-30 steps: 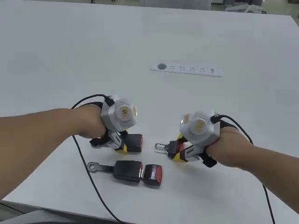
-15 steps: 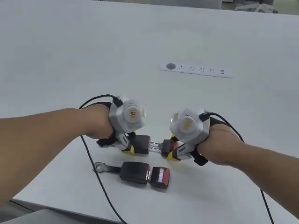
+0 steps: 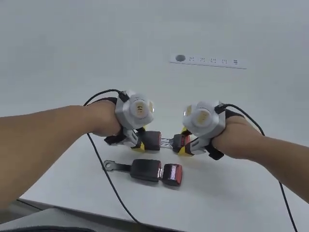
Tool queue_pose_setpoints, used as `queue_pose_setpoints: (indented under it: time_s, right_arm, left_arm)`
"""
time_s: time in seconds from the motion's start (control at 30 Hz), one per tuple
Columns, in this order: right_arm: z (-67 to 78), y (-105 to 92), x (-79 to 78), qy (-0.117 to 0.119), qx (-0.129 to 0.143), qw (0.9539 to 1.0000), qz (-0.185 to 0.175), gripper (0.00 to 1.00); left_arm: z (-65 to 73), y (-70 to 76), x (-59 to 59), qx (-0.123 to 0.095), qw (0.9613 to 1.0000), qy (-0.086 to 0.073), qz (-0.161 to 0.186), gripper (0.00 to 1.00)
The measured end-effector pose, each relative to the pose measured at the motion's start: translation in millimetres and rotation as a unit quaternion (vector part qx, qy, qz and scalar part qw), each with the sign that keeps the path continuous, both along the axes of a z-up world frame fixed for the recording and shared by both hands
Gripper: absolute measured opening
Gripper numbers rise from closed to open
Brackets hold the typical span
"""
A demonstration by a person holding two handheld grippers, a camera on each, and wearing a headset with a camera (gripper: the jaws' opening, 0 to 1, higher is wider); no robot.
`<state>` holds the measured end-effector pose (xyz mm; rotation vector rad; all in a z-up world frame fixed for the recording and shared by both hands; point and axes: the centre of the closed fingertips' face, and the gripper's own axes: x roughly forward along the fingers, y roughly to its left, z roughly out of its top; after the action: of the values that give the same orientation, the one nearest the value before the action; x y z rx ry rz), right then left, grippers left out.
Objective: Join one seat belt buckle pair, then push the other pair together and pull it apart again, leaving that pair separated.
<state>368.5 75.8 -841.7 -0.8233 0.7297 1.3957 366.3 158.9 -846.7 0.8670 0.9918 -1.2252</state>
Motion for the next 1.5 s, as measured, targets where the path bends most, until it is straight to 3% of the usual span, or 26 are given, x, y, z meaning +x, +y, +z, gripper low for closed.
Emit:
queue_pose_setpoints:
  time_s: [0.23,0.5,0.7,0.73,0.77,0.8,0.83,1.5]
  right_arm:
    - [-0.3,10.7,-3.9,-0.007,0.010,0.9999,0.002,0.33]
    - [0.0,13.0,-3.5,-0.003,0.019,0.9998,0.000,0.31]
    - [-0.4,16.2,-3.2,0.006,0.026,0.9996,-0.005,0.30]
    - [0.4,20.4,-3.5,0.010,0.035,0.9993,-0.009,0.30]
    - [2.7,30.4,-6.8,0.031,0.061,0.9973,-0.026,0.30]
    - [-0.1,30.4,-4.0,0.016,0.043,0.9988,-0.018,0.30]
    - [0.0,31.6,-3.7,0.013,0.042,0.9989,-0.019,0.30]
    - [0.4,28.0,-4.7,0.007,0.040,0.9991,-0.013,0.31]
  left_arm:
    - [-0.1,0.2,-0.8,0.010,0.9999,0.001,-0.002,0.33]
    - [1.1,0.3,-2.6,-0.017,0.9995,-0.007,-0.024,0.32]
    - [3.0,-2.9,-4.4,-0.018,0.9994,-0.006,-0.030,0.32]
    - [3.6,-3.3,-4.9,-0.020,0.9993,-0.006,-0.031,0.32]
    - [3.9,-3.5,-5.8,-0.023,0.9991,-0.007,-0.035,0.32]
    - [4.6,-3.3,-5.9,-0.026,0.9991,-0.007,-0.034,0.32]
    - [4.9,-3.3,-6.2,-0.028,0.9990,-0.007,-0.033,0.32]
    - [5.7,-4.3,-5.9,-0.036,0.9988,-0.005,-0.032,0.33]
